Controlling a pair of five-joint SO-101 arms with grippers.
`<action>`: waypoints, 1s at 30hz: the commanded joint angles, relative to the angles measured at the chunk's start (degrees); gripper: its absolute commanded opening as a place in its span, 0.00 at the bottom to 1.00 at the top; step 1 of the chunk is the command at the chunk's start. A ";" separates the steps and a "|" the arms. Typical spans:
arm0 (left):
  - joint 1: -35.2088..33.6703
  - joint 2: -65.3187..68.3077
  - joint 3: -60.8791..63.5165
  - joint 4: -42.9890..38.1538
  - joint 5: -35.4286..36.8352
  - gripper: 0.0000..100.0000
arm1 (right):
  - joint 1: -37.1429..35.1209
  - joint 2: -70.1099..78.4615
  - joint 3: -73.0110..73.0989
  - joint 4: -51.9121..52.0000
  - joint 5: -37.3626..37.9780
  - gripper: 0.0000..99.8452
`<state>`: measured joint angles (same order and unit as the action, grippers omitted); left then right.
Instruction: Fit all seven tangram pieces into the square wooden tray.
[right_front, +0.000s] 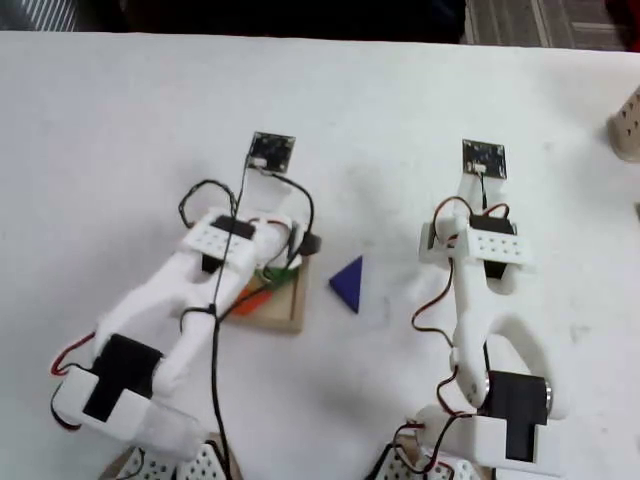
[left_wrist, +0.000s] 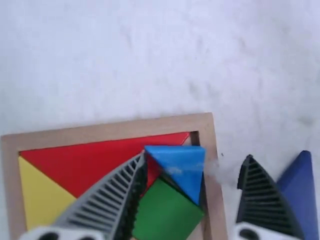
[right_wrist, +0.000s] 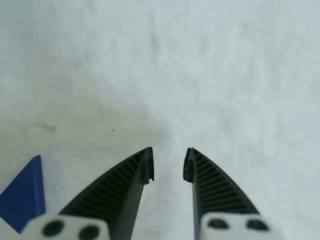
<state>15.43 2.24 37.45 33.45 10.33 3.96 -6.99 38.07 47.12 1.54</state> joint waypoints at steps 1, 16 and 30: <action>0.04 -0.04 -2.73 0.62 0.62 0.29 | -0.66 -1.98 -0.18 -0.84 0.79 0.11; 0.13 6.73 -9.23 3.52 6.33 0.26 | -0.66 -1.98 -0.18 -0.84 0.79 0.11; 3.65 6.64 -9.23 3.78 1.32 0.05 | -0.66 -1.98 -0.18 -0.84 0.79 0.11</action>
<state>18.07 8.92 29.80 36.18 12.35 3.96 -6.99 38.07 47.12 1.54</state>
